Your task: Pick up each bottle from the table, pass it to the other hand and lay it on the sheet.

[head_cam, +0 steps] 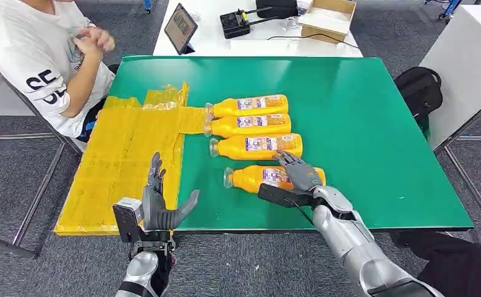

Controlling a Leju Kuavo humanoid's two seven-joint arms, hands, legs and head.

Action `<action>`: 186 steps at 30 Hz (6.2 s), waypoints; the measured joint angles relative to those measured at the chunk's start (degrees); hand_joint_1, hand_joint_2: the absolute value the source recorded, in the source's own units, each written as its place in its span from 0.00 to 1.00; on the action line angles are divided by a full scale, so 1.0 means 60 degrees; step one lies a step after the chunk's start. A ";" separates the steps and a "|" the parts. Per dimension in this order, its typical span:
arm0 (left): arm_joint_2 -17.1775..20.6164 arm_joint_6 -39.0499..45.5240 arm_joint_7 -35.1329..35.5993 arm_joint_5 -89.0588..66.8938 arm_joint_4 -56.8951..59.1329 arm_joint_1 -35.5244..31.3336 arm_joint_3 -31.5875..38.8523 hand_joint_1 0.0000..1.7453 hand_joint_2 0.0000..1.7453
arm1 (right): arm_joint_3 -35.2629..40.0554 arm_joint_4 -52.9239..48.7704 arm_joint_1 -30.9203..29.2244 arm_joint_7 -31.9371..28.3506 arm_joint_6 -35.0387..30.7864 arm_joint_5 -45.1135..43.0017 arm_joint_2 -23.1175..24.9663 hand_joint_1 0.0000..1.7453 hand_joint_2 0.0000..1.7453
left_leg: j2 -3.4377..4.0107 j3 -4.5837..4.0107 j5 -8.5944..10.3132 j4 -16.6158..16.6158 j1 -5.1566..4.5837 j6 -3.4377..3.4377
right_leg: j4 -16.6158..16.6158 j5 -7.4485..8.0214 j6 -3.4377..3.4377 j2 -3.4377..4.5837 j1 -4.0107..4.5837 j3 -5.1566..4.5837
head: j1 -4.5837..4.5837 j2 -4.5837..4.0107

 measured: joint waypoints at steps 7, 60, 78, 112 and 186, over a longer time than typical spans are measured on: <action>0.0000 0.0033 0.0000 0.0109 0.0004 0.0001 0.0000 0.00 1.00 | 0.0073 -0.0011 -0.0003 -0.0026 0.0219 -0.0087 -0.0306 1.00 1.00 | -0.0005 0.0016 0.0000 0.0000 0.0000 0.0000 | -0.0001 -0.0001 0.0001 -0.0001 0.0000 0.0017 | 0.0004 0.0000; 0.0000 -0.2719 0.0004 0.1695 0.0452 -0.0220 -0.0940 0.00 1.00 | -0.2437 -0.7941 0.4378 -0.4590 -0.2680 -0.4262 0.2507 1.00 1.00 | 0.0021 -0.0078 -0.0025 -0.0002 -0.0004 0.0011 | 0.0005 -0.0006 0.0004 0.0032 -0.0003 -0.0083 | 0.0000 0.0000; 0.0011 -0.4167 0.0215 0.2597 0.0892 -0.0398 -0.1457 0.00 1.00 | -0.0237 -0.4420 0.4504 -0.4641 -0.2957 -0.4518 0.3479 1.00 1.00 | 0.0022 -0.0090 -0.0024 -0.0004 0.0001 0.0010 | 0.0006 -0.0009 0.0000 0.0032 0.0000 -0.0096 | 0.0000 0.0000; 0.0025 -0.4120 0.0036 0.3574 0.1985 -0.0660 -0.1300 1.00 1.00 | 0.1180 -0.1556 0.3259 -0.4652 -0.3766 -0.4633 0.3643 1.00 1.00 | 0.0026 -0.0091 -0.0022 -0.0004 0.0002 0.0009 | 0.0008 -0.0009 0.0000 0.0033 0.0000 -0.0102 | 0.0000 0.0000; 0.0404 0.4936 0.0062 -1.1056 0.3778 -0.4770 0.5884 1.00 1.00 | 0.1089 -0.7002 0.4108 -0.4652 -0.4619 -0.6892 0.3471 0.00 0.00 | 0.0039 -0.0098 -0.0011 -0.0003 0.0002 0.0007 | 0.0018 -0.0003 -0.0001 0.0035 0.0001 -0.0111 | 0.0007 0.0000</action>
